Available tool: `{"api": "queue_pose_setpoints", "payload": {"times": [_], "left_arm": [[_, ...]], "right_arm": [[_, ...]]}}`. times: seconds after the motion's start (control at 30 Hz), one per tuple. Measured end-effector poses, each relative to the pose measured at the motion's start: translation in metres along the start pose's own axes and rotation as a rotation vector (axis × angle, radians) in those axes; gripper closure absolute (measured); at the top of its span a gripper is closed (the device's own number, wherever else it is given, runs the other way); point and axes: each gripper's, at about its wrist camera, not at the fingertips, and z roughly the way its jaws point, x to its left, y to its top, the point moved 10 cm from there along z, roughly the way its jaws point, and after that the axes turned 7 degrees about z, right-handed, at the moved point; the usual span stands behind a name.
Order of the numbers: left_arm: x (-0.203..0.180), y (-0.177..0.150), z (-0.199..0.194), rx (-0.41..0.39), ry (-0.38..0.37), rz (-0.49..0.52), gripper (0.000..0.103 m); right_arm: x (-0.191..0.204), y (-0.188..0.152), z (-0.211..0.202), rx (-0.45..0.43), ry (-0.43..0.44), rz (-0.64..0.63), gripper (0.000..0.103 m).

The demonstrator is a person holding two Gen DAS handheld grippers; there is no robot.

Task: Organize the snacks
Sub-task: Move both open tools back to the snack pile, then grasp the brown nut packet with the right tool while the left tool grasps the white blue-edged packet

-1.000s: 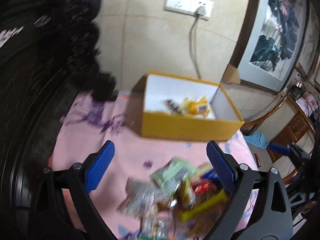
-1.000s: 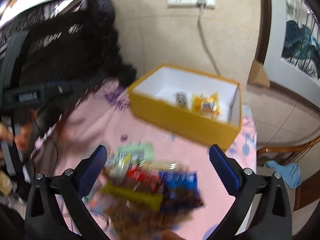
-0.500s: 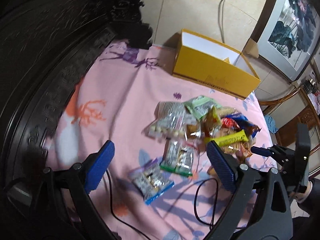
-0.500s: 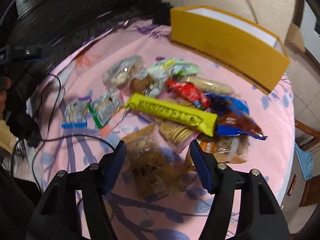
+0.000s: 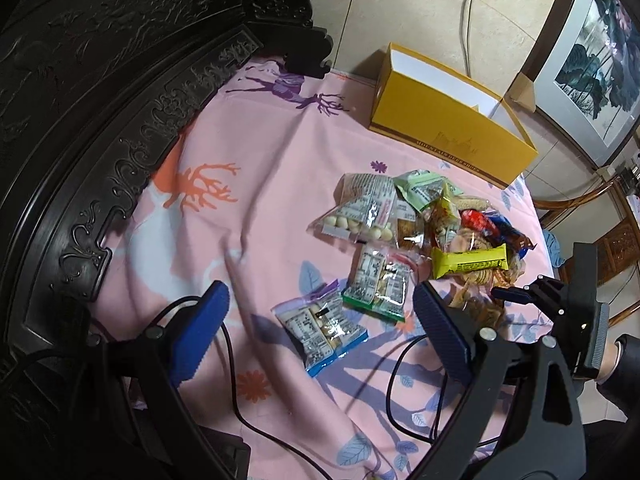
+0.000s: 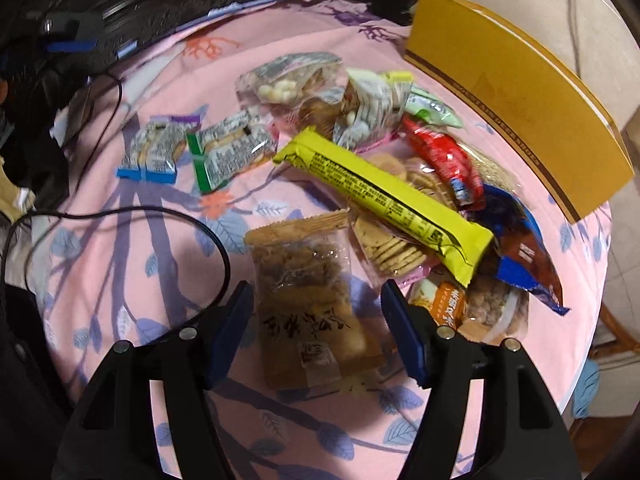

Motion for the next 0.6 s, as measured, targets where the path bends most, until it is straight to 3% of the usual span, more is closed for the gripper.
{"api": "queue_pose_setpoints", "payload": {"times": [0.07, 0.17, 0.27, 0.6], "left_arm": [[0.0, -0.002, 0.001, 0.006, 0.001, -0.003, 0.008], [0.001, -0.005, 0.005, 0.019, 0.007, -0.006, 0.008], [-0.002, -0.01, 0.013, 0.045, 0.009, 0.008, 0.008], [-0.026, -0.035, 0.061, 0.167, -0.019, 0.049, 0.008]], "right_arm": [[0.001, -0.003, 0.006, 0.011, -0.016, -0.022, 0.036], [-0.001, -0.008, 0.011, 0.008, -0.028, -0.032, 0.051], [-0.003, -0.01, 0.009, -0.009, -0.032, 0.014, 0.057], [-0.015, -0.025, 0.003, -0.039, -0.032, 0.173, 0.057]]}}
